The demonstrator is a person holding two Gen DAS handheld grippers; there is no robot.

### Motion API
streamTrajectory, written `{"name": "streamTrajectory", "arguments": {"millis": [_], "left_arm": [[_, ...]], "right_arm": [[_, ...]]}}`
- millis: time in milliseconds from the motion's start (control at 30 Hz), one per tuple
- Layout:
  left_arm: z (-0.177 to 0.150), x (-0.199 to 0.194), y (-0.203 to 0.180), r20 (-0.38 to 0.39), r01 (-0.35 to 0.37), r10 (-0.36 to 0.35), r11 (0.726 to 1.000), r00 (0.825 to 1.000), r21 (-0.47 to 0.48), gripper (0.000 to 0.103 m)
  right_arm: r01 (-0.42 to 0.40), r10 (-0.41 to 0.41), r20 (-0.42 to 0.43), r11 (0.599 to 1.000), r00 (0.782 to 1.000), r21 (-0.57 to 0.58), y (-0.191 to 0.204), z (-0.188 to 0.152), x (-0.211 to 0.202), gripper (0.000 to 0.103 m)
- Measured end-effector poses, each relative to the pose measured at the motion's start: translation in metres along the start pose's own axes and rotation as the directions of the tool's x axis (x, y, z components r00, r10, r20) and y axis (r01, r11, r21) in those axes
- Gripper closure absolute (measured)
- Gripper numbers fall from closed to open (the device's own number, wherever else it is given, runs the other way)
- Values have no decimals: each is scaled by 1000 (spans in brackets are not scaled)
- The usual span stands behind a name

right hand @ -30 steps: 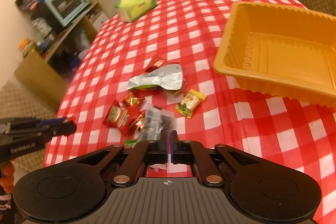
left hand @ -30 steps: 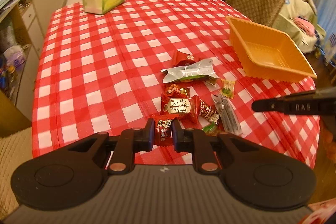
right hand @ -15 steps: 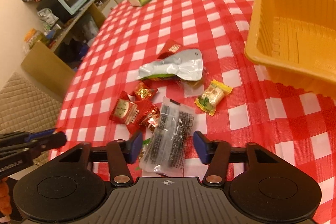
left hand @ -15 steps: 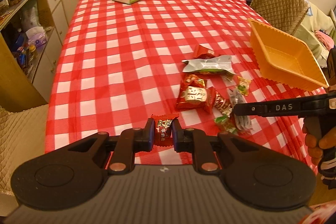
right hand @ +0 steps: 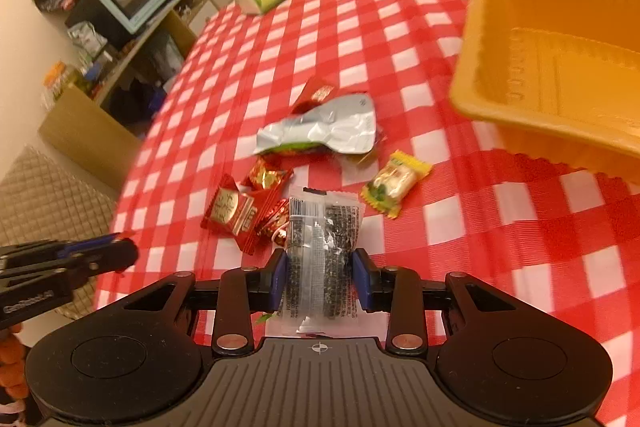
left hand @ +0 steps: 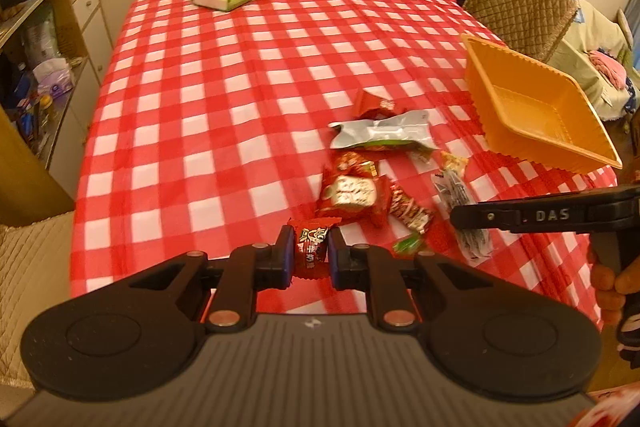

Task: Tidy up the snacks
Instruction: 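Carry the red candy and seaweed bag with both tools over the orange tray, then open the left tool over the tray while the right tool releases the seaweed bag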

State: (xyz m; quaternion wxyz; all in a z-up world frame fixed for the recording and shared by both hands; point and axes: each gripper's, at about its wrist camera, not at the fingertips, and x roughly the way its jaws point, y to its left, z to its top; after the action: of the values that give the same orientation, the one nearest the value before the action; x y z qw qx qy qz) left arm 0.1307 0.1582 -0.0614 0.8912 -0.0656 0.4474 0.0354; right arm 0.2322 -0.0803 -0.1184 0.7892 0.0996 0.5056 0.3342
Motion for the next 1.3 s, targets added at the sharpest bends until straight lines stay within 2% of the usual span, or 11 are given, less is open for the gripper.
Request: {"name": "streamTrajectory", "arguments": {"millis": [367,733,867,1033,1300], "left_arm": [[41,13,-74,41,97,-102,989,994,113,88],[89,45,-177,69,187,-204,960,976,207,88],[106,61,-209,74,202,-221,957,972,209,88],[121,81,-240,71,200,-220,956,973,215,87],[129,114,-266,27,191,-200,962,979,197,87]], "right_arm": [[32,-40,108,996,993,78,-43,17,-78,67],[115,-153,237,980,959,165,-117,53,-152,67],[139,-182,250,973,951,182,-144,65,-159,67],[153,-195,232,970,953,188,-172,77,-155,67],[159,-197,200,968,960,195,-193,80,-145,67]]}}
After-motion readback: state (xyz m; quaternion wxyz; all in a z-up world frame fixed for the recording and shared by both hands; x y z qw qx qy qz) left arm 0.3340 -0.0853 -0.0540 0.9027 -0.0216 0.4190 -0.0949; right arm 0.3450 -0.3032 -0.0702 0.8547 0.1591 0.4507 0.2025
